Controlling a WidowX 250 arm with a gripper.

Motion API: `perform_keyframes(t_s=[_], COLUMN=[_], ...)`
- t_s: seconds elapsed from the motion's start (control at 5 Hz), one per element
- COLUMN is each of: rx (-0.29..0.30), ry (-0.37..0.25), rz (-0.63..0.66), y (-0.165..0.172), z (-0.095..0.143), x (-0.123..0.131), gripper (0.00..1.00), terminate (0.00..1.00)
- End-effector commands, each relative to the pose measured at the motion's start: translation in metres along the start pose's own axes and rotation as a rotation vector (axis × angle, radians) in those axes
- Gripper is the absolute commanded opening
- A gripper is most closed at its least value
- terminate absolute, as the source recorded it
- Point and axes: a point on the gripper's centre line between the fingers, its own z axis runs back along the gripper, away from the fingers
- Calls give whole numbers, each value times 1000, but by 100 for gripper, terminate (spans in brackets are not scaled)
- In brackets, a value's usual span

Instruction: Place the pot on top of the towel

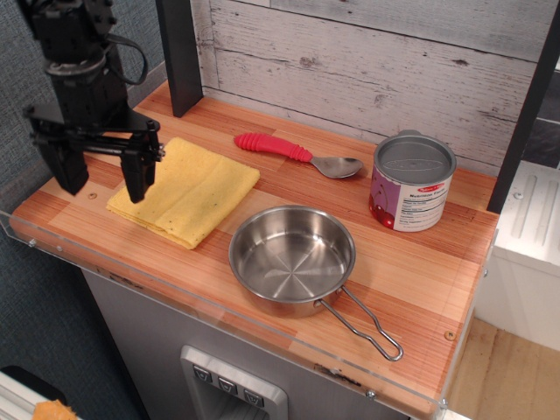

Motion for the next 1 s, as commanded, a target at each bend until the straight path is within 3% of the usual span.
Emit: perform_keyframes(t_s=[0.0,0.2,0.4,0.8], rx=[-6,-6,-3,-42], ry=[-146,-126,-154,-155], rz=[31,-39,-69,-84], y=[-55,-77,-88,-98], z=[25,5,-14,-42], x=[-18,-26,-31,-23], gripper=[100,100,100,100], terminate=[0,0,0,0])
